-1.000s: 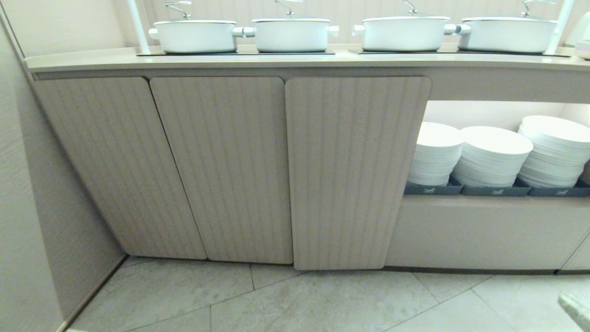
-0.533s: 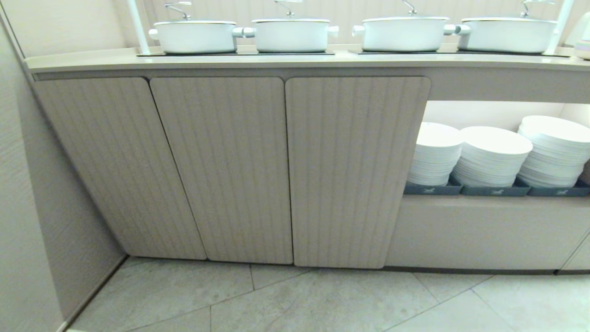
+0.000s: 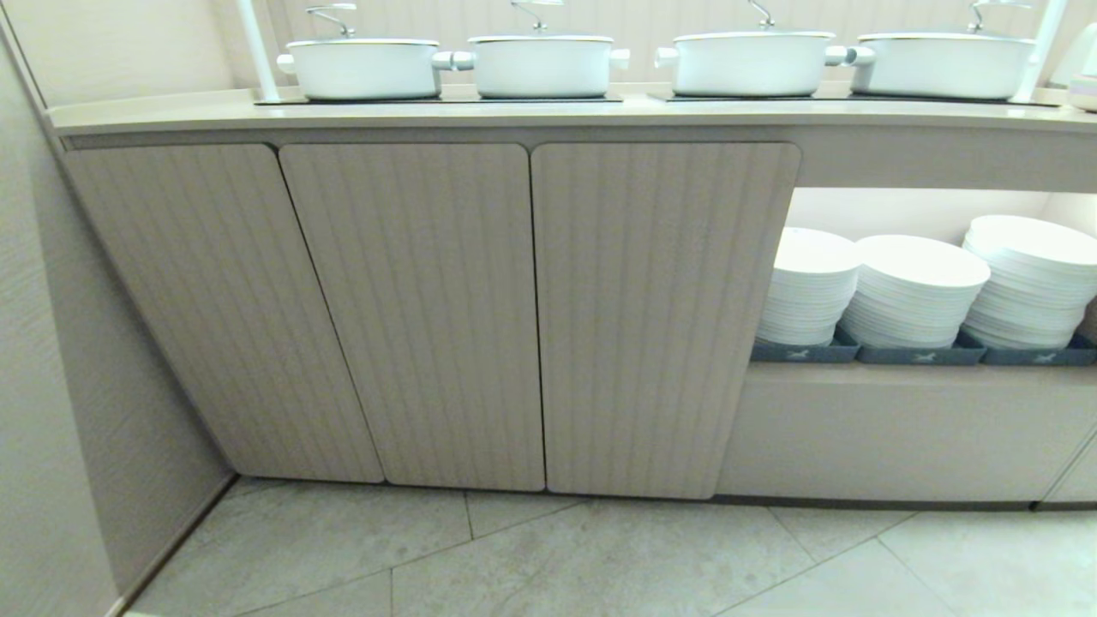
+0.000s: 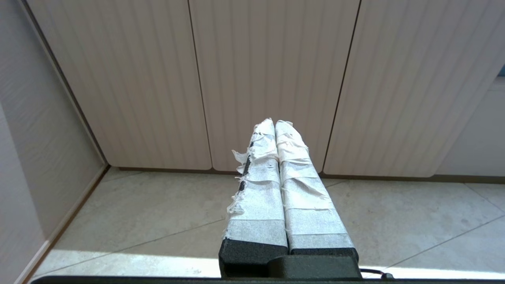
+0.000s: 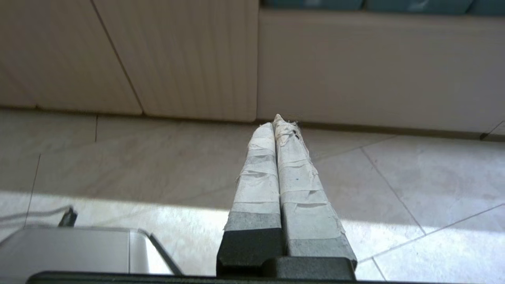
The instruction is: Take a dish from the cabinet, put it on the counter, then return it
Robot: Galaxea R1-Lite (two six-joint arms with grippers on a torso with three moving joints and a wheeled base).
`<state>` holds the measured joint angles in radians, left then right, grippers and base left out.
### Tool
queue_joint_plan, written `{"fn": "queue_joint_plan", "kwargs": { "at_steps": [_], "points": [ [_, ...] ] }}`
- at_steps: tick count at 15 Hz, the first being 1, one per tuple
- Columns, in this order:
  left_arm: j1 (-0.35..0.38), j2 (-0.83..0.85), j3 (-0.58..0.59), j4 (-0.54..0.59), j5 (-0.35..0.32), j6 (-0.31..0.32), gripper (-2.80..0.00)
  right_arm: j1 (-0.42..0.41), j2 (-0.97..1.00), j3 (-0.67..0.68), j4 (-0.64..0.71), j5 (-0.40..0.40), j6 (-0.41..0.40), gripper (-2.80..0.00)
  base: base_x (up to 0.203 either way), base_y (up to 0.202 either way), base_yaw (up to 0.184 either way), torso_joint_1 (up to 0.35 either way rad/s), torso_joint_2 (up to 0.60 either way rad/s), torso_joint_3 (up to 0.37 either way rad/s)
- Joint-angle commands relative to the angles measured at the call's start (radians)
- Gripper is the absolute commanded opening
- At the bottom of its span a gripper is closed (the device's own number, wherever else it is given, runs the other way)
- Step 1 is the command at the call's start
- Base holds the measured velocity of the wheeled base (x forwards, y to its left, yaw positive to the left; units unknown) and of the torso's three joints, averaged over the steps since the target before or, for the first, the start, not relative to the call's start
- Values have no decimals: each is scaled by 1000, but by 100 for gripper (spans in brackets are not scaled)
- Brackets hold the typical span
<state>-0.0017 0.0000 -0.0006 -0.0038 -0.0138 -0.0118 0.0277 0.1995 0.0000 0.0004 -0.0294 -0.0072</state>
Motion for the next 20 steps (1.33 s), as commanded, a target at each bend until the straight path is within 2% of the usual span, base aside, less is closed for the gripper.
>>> {"fn": "queue_joint_plan", "kwargs": {
  "at_steps": [1, 3, 20],
  "points": [
    [0, 0, 0, -1, 0, -1, -280, -13, -109, 0, -1, 2, -2, -280, 0, 0, 0, 0, 0, 0],
    [0, 0, 1, -1, 0, -1, -280, -20, -198, 0, 1, 7, -14, -280, 0, 0, 0, 0, 0, 0],
    [1, 0, 0, -1, 0, -1, -280, -22, -200, 0, 0, 5, 40, -280, 0, 0, 0, 0, 0, 0]
  ]
}}
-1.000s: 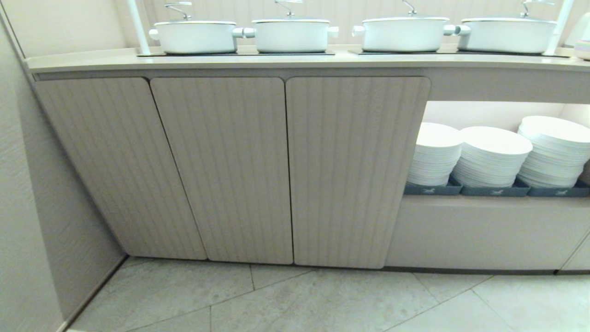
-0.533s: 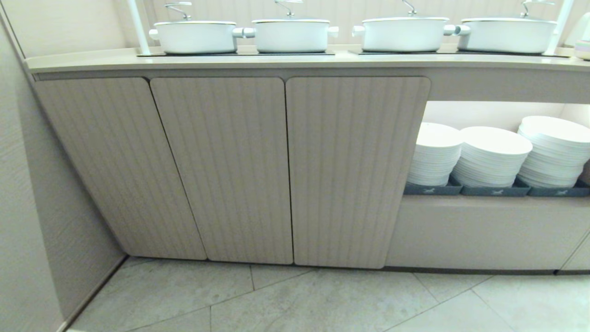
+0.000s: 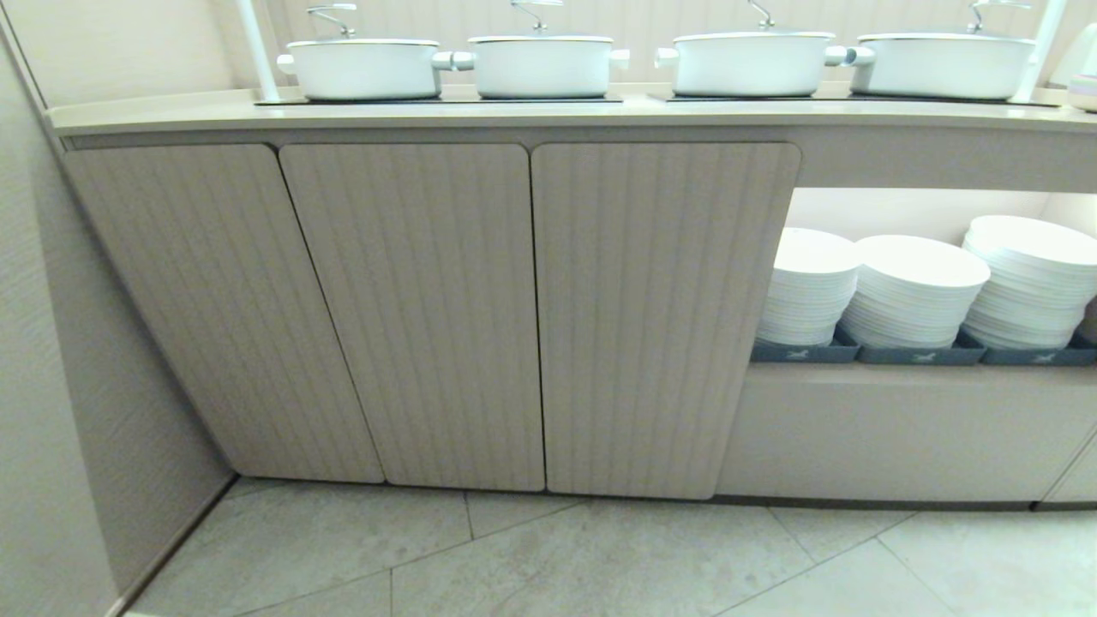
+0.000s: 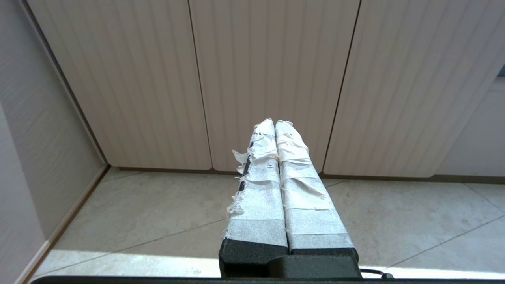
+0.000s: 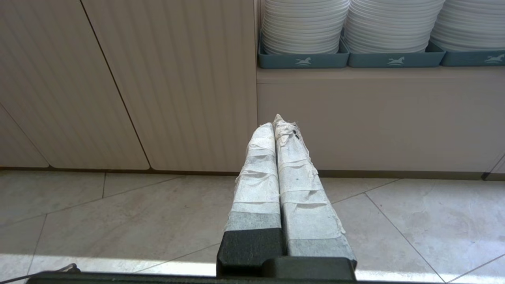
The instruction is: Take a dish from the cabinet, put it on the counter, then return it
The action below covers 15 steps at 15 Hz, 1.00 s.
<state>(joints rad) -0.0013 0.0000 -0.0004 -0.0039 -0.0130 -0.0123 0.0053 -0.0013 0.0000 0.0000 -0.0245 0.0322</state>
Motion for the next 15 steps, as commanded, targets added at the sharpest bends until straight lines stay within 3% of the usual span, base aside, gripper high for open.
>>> {"fn": "queue_joint_plan", "kwargs": {
  "at_steps": [1, 15],
  "points": [
    [0, 0, 0, -1, -1, 0, -280, 1, 1, 0, 0, 0, 0, -280, 0, 0, 0, 0, 0, 0],
    [0, 0, -1, -1, -1, 0, -280, 1, 1, -4, 9, -3, 1, -280, 0, 0, 0, 0, 0, 0]
  ]
}}
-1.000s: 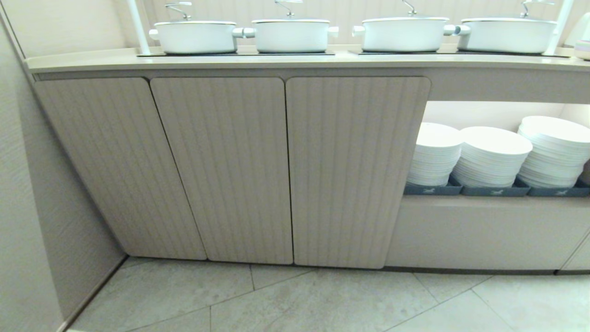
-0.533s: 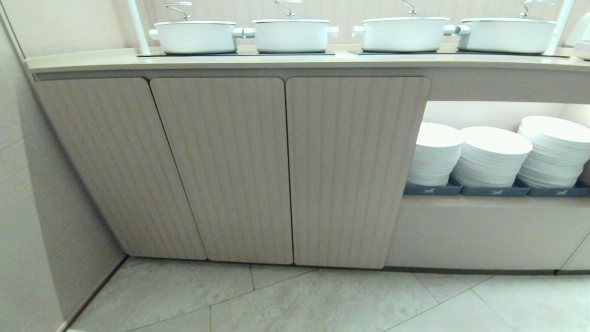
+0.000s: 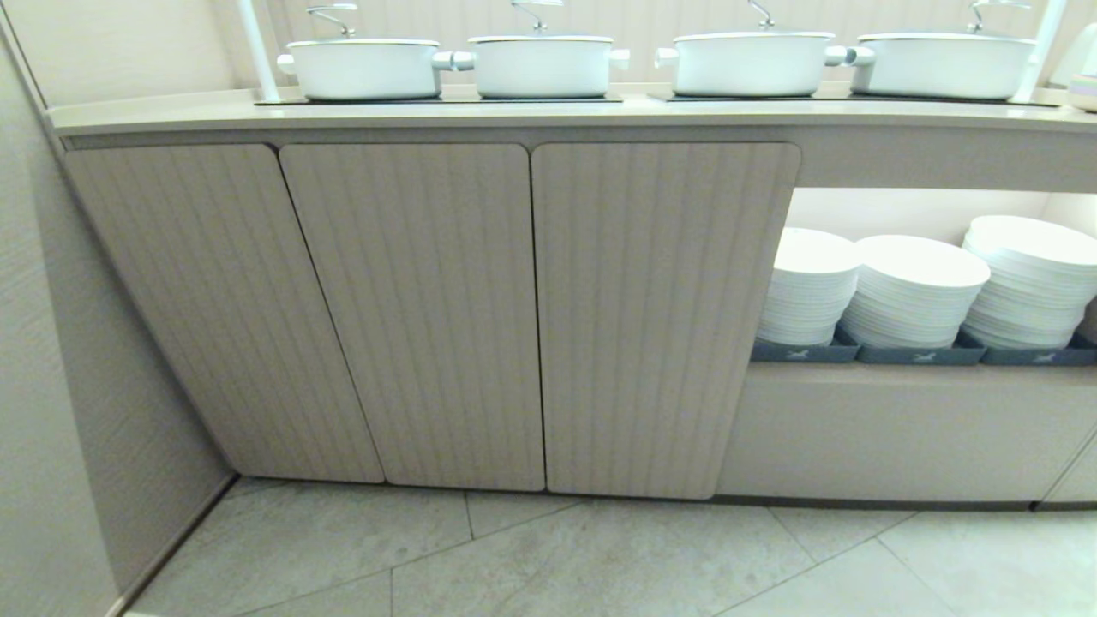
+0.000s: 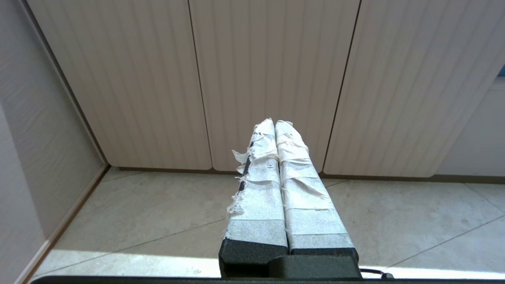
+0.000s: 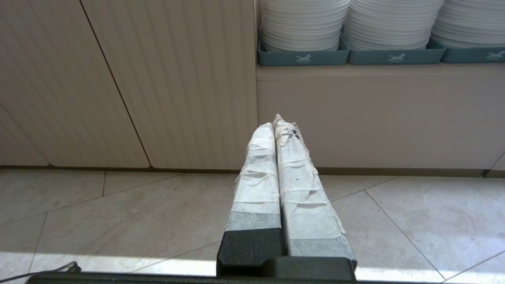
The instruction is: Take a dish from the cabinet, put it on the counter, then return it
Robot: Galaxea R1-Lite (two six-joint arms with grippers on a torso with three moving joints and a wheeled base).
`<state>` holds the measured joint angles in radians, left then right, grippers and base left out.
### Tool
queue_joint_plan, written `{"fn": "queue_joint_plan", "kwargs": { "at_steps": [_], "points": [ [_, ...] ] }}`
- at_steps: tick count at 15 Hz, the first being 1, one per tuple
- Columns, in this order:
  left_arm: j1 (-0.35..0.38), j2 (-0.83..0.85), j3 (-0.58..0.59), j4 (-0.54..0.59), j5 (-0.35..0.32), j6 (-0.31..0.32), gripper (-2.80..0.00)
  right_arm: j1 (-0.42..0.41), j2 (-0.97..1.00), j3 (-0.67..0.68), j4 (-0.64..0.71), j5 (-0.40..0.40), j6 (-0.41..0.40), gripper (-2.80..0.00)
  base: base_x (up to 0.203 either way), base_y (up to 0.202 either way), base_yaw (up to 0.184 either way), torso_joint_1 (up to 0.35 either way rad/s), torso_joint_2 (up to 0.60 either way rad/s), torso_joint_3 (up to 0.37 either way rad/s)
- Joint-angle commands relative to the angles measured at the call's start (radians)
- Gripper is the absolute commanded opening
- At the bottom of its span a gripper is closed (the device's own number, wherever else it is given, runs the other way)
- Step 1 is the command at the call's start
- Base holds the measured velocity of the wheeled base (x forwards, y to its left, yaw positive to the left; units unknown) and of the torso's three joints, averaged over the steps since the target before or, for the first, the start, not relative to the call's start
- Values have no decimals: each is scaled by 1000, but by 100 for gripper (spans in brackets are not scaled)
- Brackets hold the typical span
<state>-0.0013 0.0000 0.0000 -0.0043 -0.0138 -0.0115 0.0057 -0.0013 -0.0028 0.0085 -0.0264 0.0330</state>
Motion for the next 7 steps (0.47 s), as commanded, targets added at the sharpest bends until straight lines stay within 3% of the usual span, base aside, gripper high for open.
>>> {"fn": "queue_joint_plan", "kwargs": {
  "at_steps": [1, 7],
  "points": [
    [0, 0, -1, 0, 0, -1, -280, 0, 1, -2, 4, 0, -2, -280, 0, 0, 0, 0, 0, 0],
    [0, 0, 0, 0, 0, -1, -280, 0, 1, 3, -11, -1, 12, -280, 0, 0, 0, 0, 0, 0]
  ]
}}
